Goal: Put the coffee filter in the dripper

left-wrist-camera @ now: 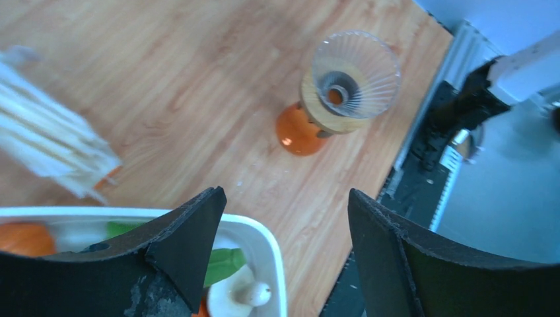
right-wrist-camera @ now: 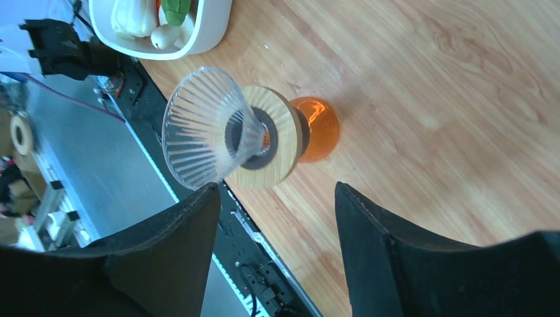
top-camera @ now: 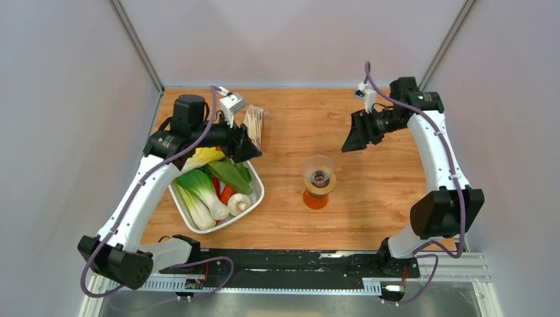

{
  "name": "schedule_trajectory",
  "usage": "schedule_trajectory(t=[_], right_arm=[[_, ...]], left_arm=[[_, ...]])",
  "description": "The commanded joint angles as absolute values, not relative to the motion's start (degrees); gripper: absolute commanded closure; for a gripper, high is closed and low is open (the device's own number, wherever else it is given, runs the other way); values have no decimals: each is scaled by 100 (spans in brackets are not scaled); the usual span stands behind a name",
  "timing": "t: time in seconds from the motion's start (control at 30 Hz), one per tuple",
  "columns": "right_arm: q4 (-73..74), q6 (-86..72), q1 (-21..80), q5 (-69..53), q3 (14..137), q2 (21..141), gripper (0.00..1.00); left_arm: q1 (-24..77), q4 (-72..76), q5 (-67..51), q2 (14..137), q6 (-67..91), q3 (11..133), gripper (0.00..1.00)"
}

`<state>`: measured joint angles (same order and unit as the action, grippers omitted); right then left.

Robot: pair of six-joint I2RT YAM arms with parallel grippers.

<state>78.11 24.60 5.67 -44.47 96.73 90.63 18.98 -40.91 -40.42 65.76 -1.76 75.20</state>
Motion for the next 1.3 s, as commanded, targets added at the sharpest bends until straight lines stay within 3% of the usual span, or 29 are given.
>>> schedule_trajectory(t=[0.0,0.2,0.5,1.27], right_arm=[[8055,2883,117,-5561,9154,8705,35],[7802,2603,144,-6472,8484,8503,34],[7022,1543,505,-5989,7956,8459,47],[6845,1424,603,-5428,7751,8689,60]], left_arm=[[2274,-4015,-4967,7092,446,7725,23],[2668,-3477,-5080,7672,1149,7461,28],[3073,-2718,-4875,8336,1877,7410,34],[3755,-2047,-4680,9314,2329,7608,49]])
